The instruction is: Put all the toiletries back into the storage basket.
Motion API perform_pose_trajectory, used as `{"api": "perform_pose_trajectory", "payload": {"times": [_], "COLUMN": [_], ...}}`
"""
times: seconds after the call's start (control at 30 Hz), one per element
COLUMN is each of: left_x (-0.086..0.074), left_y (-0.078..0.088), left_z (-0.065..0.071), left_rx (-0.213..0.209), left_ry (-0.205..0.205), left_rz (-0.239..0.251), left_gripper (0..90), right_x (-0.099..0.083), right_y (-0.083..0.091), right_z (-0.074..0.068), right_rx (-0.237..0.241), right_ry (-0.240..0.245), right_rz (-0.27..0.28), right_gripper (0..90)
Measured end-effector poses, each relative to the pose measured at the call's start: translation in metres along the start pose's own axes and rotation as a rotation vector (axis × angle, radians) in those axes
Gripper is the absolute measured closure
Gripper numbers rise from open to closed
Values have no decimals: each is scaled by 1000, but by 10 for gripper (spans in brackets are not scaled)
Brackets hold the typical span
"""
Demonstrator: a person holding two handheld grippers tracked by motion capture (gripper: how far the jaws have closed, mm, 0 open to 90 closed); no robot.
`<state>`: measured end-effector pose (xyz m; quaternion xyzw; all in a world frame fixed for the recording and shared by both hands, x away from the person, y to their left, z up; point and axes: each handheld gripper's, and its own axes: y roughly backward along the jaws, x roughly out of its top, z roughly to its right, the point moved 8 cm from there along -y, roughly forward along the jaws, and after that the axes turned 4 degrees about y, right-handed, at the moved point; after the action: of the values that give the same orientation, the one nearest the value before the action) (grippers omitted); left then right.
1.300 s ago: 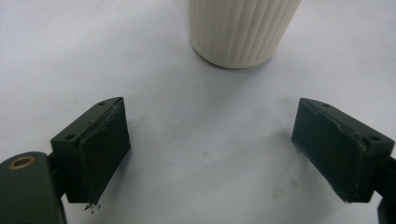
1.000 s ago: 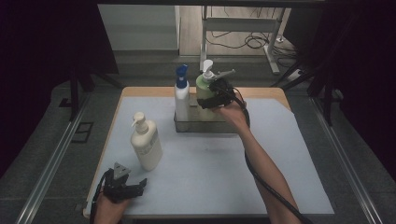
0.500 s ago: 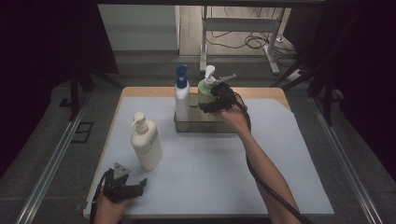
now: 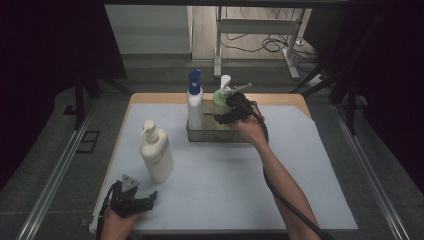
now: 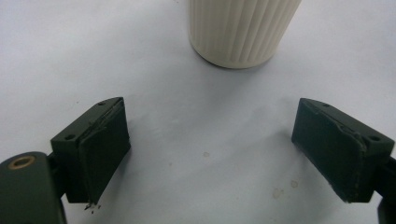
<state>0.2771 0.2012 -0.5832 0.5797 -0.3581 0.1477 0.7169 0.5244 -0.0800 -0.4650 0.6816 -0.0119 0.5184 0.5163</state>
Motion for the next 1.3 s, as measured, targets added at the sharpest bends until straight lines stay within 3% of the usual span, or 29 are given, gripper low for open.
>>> {"api": "perform_pose_trajectory", "payload": {"times": [0.7,1.2,1.3], "left_x": [0,0,0], "left_y": [0,0,0], "left_z": [0,0,0], "left_rx": [0,0,0], "left_ry": [3,3,3], "left_rz": [0,1,1], "left_gripper": [111,111,111], "right_x": [-10,-11,-9], "right_y": [-9,-9,-6], "right_z": [2,4,3], "right_rx": [16,31,29], "right_ry": [-29,-39,-33], "right_rz": [-24,21,50], "right_gripper": [125,110,65]}}
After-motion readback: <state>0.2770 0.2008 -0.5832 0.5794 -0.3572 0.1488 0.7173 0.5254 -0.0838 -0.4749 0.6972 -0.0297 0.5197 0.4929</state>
